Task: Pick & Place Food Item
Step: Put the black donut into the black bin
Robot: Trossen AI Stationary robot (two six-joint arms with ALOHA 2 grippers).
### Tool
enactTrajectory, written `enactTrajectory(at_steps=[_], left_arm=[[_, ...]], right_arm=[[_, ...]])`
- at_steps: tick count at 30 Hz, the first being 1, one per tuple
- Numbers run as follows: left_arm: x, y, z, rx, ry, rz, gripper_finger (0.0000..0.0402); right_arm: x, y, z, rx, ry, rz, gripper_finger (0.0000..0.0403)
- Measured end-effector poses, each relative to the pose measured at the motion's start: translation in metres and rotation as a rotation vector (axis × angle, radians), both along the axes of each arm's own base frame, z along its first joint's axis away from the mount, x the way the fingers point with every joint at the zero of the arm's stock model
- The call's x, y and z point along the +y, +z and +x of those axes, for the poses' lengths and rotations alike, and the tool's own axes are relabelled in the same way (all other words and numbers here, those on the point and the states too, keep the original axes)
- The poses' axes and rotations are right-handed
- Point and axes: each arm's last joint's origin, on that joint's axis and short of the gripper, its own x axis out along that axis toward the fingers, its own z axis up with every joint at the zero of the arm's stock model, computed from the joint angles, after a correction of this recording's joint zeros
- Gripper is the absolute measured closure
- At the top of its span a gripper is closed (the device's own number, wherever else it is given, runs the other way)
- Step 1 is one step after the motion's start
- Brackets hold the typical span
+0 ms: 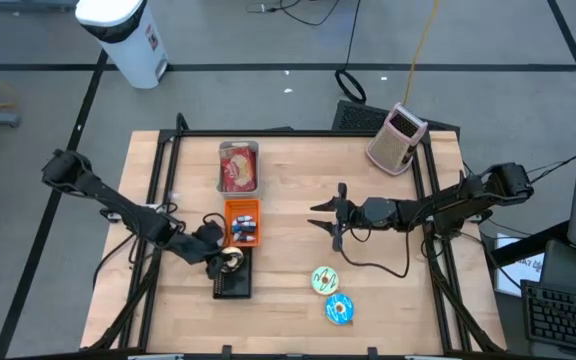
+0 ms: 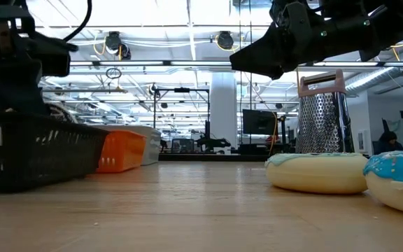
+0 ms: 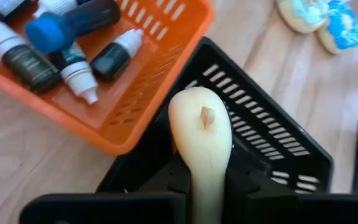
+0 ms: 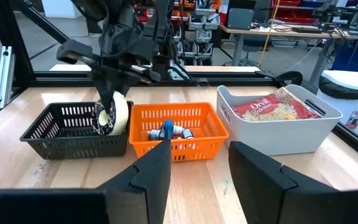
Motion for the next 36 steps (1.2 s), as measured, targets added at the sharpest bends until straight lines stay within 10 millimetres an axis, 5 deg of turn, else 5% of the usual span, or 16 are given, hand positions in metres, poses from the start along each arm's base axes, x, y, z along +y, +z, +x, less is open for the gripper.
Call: enactTrajectory(at_steps=[18,36], left_arm=[[0.002,-0.003,0.002,0.032,-0.051,0.0,0.021],[0.015,-0.004,0.008,0.066,-0.093,-0.05,0.02]], right_arm=[[0.0,0.0,0.0,0.0,0.002,0.007,0.025],[0.0,-0.001,0.0,0.004,0.002,0.007,0.025]])
